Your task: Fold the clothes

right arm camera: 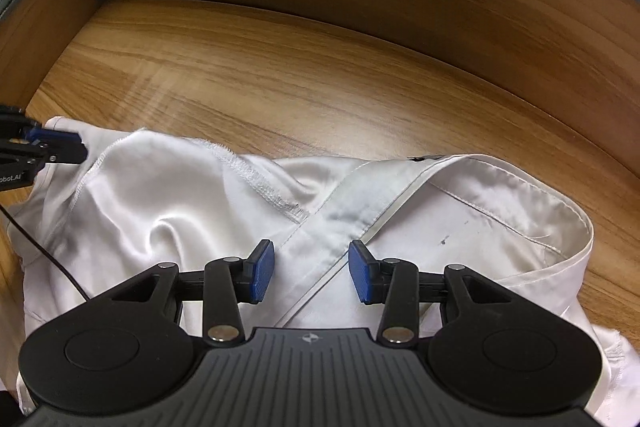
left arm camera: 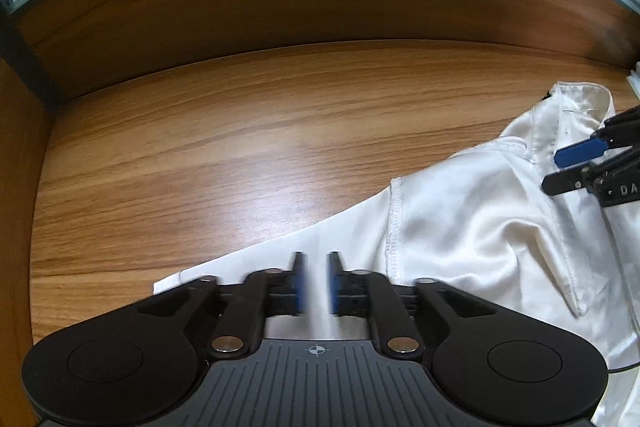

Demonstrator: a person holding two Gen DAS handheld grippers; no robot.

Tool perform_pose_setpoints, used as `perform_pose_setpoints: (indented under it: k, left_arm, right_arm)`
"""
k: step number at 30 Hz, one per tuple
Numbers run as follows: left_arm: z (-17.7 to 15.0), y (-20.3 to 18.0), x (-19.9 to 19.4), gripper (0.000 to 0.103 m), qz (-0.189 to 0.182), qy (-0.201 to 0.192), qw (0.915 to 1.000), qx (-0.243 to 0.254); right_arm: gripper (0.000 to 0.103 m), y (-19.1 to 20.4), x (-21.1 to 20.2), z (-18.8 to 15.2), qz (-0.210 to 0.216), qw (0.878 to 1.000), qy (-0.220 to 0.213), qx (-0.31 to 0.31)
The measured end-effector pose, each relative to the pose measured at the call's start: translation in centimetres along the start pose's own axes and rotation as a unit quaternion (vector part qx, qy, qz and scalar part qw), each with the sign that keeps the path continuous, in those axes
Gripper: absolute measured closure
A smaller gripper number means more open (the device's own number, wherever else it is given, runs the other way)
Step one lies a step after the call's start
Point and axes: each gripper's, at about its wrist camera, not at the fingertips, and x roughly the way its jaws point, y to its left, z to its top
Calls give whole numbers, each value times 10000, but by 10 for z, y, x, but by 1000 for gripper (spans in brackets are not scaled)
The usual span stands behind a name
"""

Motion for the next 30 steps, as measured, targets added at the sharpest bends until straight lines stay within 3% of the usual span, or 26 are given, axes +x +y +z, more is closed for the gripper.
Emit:
perform_pose_setpoints:
  k: [1,4,9,11,12,13,22,30]
  left_arm:
    - [1,1,0,57,-61,-11,10000,-66]
    - [4,4,-3,57,-450,2,9987,-241]
    - [10,-6,1,58,-798,30,9965,-249]
    - [12,-13,7,74,-841,97,9962,-227]
    - [12,-16,8,95,-817,86,9964,-213]
    - [12,-19,7,99,-780,63,9967,-198]
    - [1,-46,-42,100,-761,-287,9967,29]
    - [-30,-93,-51,97,-963,150,9938,533]
  right_arm:
    - [57,-1,-2,-1,11,10000,-2,-7]
    - [57,-2,-5,-3,15,10000,-29,-12]
    - [56,-5,-4,-6,16,10000,-3,71]
    - [57,-7,-5,-8,7,10000,10,99]
    - [56,-8,-7,-9,-2,10000,10,98]
    - [56,-9,-8,-10,-10,10000,10,98]
    - [56,-15,-14,-19,-64,9999,-16,140]
    - [56,-16,-15,-29,-69,9999,37,152]
